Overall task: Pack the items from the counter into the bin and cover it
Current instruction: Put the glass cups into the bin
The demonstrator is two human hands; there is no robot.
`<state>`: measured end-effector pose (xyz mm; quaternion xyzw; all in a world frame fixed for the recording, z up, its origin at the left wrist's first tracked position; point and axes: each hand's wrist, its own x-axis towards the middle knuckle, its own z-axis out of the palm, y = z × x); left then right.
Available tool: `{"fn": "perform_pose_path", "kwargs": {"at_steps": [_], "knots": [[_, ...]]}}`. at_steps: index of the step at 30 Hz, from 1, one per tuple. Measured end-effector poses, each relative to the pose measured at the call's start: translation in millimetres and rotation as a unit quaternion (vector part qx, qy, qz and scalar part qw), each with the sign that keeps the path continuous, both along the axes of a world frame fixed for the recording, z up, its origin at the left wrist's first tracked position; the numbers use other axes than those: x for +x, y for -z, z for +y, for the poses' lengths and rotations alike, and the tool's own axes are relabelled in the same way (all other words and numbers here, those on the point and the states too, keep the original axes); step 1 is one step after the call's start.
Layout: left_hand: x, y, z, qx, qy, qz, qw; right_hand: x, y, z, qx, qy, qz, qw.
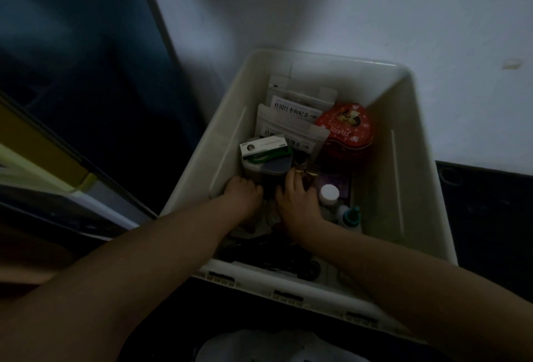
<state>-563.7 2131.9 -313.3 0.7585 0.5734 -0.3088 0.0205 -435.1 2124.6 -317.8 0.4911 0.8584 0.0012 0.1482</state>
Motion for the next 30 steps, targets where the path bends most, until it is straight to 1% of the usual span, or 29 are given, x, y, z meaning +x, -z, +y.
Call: {"fn": "perform_pose_path", "kwargs": {"at_steps": [5, 10, 15, 18, 20, 23, 27, 30], "knots": [[0, -5, 0, -0.021, -0.019, -0.021, 0.999, 0, -7, 0, -0.013, 0.008, 0.002, 1.000], [2, -17, 9, -0.090, -0.083, -0.051, 0.991, -1, -24, 6, -0.037, 0.027, 0.004, 0.999], [3, -37, 17, -0.093, -0.138, -0.124, 0.978, 1, -45, 13, -0.059, 0.023, 0.044, 0.997], [1, -53, 14, -0.049, -0.168, -0.198, 0.965, 7, -62, 16, -0.081, 0.026, 0.069, 0.994], [0, -65, 8, 0.013, -0.152, -0.260, 0.954, 13, -71, 17, -0.083, 0.052, 0.097, 0.990], [4, -80, -1, 0.106, -0.121, -0.317, 0.935, 26, -84, 18, -0.059, 0.102, 0.184, 0.976], [8, -94, -3, 0.220, -0.123, -0.396, 0.883, 49, -99, 16, 0.002, 0.170, 0.293, 0.941], [4, -98, -1, 0.278, -0.135, -0.437, 0.845, 62, -106, 15, 0.067, 0.206, 0.306, 0.927]]}}
